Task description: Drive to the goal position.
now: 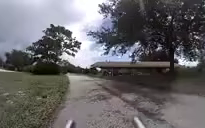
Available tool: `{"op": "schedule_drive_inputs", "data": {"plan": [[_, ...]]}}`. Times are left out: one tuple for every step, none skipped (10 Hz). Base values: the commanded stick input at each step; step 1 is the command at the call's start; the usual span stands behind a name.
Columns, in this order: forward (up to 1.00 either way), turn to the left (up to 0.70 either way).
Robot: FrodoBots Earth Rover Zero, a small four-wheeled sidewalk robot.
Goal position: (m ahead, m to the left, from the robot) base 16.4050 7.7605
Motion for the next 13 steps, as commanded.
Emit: {"op": "schedule_drive_inputs", "data": {"plan": [[0.7, 0.0], [0.7, 0.0], [0.7, 0.0], [0.7, 0.0], [0.7, 0.0], [0.7, 0.0], [0.7, 0.0], [0.7, 0.0], [0.7, 0.0], [0.7, 0.0], [0.7, 0.0], [0.7, 0.0], [0.7, 0.0]]}}
